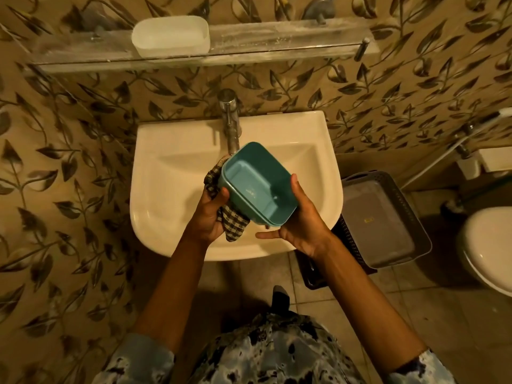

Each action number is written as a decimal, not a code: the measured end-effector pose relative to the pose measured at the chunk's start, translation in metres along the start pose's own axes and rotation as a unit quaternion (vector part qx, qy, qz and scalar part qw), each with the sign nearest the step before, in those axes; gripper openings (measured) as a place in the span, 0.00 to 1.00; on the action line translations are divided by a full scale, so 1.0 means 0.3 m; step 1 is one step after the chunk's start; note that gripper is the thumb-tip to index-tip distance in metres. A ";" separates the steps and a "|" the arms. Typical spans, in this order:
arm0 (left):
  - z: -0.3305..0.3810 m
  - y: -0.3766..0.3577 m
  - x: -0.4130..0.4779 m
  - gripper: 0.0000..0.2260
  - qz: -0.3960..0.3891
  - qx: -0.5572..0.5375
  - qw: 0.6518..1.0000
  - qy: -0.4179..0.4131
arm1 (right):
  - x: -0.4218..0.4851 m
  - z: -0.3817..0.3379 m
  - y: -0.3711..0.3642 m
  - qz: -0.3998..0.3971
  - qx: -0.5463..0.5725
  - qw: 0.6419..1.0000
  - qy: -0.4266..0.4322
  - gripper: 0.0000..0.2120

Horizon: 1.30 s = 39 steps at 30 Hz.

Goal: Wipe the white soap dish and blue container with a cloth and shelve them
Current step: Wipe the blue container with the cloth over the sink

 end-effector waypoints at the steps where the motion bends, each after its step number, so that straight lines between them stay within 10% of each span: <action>1: 0.001 -0.002 0.002 0.38 0.016 0.004 1.000 0.003 | 0.000 -0.003 0.005 0.018 0.002 1.000 0.014 0.41; 10: 0.076 -0.075 -0.033 0.12 0.178 0.043 0.981 0.059 | -0.036 -0.090 0.086 0.157 -0.013 0.975 0.158 0.48; 12: 0.134 -0.120 -0.036 0.08 0.185 0.191 0.963 0.039 | -0.044 -0.094 0.101 0.188 -0.040 0.966 0.172 0.48; 16: 0.173 -0.288 -0.016 0.13 0.126 0.638 0.756 -0.072 | -0.044 -0.084 0.102 0.238 -0.097 0.943 0.210 0.40; 23: 0.040 -0.460 0.014 0.15 0.171 0.799 0.574 -0.047 | -0.055 -0.082 0.044 0.330 -0.119 0.861 0.369 0.41; 29: -0.091 -0.487 0.015 0.08 0.030 0.840 0.536 -0.079 | -0.053 -0.080 0.093 0.339 -0.094 0.860 0.370 0.27; 37: -0.027 -0.417 0.079 0.06 0.158 0.842 0.505 -0.110 | -0.075 -0.043 0.101 0.378 -0.129 0.834 0.382 0.28; 39: -0.073 -0.438 0.068 0.06 0.121 0.802 0.575 -0.105 | -0.066 -0.045 0.105 0.368 -0.116 0.838 0.386 0.21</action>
Point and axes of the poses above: each hand's wrist, its own x-axis towards the middle knuckle, its own y-axis out of the back of the hand, z = x × y, the point moved 3 cm from there along x, towards the middle knuckle, and after that the axes turned 1 degree about -z, right-handed, at the moved point
